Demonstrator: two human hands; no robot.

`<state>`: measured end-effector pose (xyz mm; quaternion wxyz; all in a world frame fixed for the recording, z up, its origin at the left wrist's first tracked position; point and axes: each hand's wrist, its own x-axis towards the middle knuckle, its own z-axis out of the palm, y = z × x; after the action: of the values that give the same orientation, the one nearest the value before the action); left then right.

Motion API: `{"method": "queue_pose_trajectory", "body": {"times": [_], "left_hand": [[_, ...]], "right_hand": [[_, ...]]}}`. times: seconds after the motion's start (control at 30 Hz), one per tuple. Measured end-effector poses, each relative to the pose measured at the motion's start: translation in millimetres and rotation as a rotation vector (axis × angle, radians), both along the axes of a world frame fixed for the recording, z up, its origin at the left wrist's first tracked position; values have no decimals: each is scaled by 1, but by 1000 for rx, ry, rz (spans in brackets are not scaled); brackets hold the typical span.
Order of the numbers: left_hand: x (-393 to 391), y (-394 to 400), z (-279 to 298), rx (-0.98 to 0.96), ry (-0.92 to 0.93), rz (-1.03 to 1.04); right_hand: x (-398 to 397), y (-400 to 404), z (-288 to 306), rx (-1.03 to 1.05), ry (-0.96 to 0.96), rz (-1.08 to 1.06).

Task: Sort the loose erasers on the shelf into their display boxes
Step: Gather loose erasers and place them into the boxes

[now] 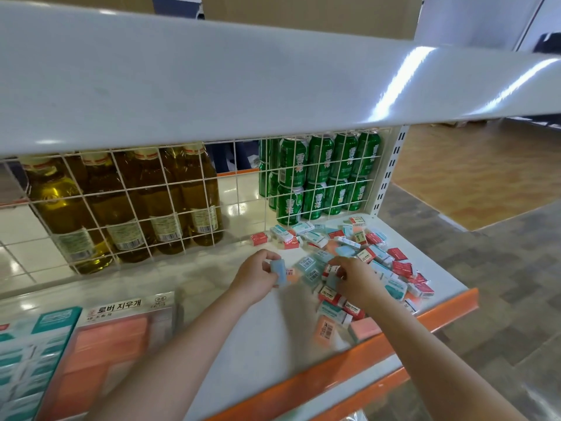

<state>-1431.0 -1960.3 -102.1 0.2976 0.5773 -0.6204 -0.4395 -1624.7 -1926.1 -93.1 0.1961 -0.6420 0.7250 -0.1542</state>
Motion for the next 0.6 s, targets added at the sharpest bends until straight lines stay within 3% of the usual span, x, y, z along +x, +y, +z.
{"method": "queue_pose_trajectory", "body": {"times": [0.17,0.27,0.6], "left_hand": [[2,3,-5,-67,-45,34],[1,6,-4,-103,-26,77],[4,27,3,34,317,140]], "right_hand": [[-4,8,1,8,58,-78],[-6,13,3,-1,-2,-78],[6,24,18,-111,-327,-69]]}}
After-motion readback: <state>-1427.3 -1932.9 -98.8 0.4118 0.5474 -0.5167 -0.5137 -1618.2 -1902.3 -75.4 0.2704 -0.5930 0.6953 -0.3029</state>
